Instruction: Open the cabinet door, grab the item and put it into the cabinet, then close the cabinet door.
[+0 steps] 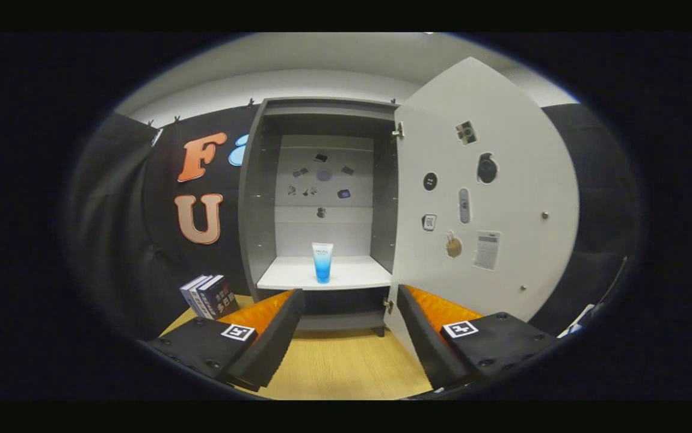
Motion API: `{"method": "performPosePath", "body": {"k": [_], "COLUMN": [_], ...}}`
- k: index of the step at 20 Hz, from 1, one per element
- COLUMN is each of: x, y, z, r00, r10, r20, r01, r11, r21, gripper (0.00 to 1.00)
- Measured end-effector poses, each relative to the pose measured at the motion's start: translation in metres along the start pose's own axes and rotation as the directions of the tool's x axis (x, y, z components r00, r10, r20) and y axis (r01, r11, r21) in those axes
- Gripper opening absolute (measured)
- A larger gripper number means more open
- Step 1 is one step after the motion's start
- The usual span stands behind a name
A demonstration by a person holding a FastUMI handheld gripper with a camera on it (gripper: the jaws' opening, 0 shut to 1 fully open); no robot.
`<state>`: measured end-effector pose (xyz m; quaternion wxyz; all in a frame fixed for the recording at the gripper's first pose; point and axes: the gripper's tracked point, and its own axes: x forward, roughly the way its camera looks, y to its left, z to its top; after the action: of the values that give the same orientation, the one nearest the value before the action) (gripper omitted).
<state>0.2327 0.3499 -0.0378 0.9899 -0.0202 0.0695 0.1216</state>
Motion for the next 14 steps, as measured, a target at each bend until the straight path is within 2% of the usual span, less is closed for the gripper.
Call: {"method": "performPosePath", "body": {"k": [3, 7, 11, 14], "x": [-0.038, -0.077, -0.1, -0.1], "y": [-0.029, -0.094, -0.164, -0.209], "z": [0.006, 0.013, 0.014, 0.007], "r00": [1.0, 0.996, 0.988, 0.98], "r10": [-0.003, -0.082, -0.153, -0.196], "r20": [0.015, 0.041, 0.026, 0.016], "r01": [0.003, 0.082, 0.152, 0.195], "r11": [1.0, 0.997, 0.987, 0.978], "r21": [0.009, 0.007, 0.047, 0.077], "gripper": [0.98, 0.98, 0.98, 0.98]}}
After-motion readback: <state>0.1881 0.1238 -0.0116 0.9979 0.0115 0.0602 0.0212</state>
